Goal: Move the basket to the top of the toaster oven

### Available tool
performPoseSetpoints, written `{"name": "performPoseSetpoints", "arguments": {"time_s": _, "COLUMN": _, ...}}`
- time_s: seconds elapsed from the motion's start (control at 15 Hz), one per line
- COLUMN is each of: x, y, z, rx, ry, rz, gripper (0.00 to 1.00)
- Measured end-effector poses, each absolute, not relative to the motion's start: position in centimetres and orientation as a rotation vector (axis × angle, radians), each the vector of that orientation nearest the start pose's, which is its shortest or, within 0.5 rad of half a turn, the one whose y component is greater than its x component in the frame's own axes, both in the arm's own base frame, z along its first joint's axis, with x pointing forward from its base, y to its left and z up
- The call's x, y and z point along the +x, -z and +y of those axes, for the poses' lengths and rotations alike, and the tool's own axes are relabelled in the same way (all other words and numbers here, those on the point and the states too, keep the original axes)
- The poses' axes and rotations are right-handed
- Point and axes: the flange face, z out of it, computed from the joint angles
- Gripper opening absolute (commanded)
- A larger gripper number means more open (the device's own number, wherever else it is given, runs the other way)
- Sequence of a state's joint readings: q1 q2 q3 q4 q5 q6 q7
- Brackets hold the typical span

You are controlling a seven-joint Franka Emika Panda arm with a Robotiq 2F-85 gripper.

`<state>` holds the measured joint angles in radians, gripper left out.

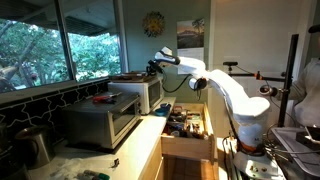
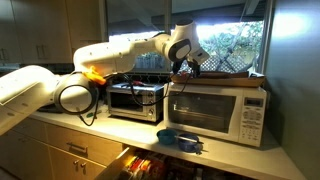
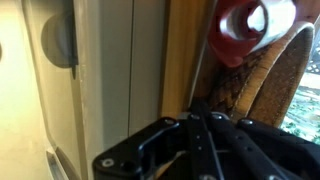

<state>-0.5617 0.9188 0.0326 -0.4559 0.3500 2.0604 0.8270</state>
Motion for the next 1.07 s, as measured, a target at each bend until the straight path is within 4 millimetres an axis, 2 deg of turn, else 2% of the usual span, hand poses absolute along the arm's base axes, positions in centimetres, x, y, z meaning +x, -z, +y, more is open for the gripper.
{"name": "performPoseSetpoints", "arguments": {"time_s": 0.13, "x": 68.9, "y": -60.0, "z": -40.1, "rx": -1.924, "ry": 0.906, "rz": 1.660, "gripper": 0.40}}
{"name": "performPoseSetpoints", "arguments": {"time_s": 0.33, "x": 68.6, "y": -63.0, "z": -39.7, "rx": -1.973, "ry": 1.128, "rz": 1.643, "gripper": 0.62}}
{"name": "performPoseSetpoints", "arguments": {"time_s": 0.6, "x": 67.6, "y": -66.9, "z": -38.4, "rx": -2.109, "ry": 1.332, "rz": 1.698, "gripper": 0.93}}
{"name": "performPoseSetpoints", "arguments": {"time_s": 0.67, "x": 67.4, "y": -67.6, "z": -38.0, "rx": -2.145, "ry": 1.381, "rz": 1.717, "gripper": 0.75}}
{"name": "performPoseSetpoints", "arguments": {"time_s": 0.87, "x": 67.5, "y": -68.0, "z": -37.5, "rx": -2.147, "ry": 1.389, "rz": 1.713, "gripper": 1.00}}
{"name": "performPoseSetpoints", "arguments": {"time_s": 1.07, "x": 67.5, "y": -67.5, "z": -37.7, "rx": -2.152, "ry": 1.367, "rz": 1.762, "gripper": 1.00}}
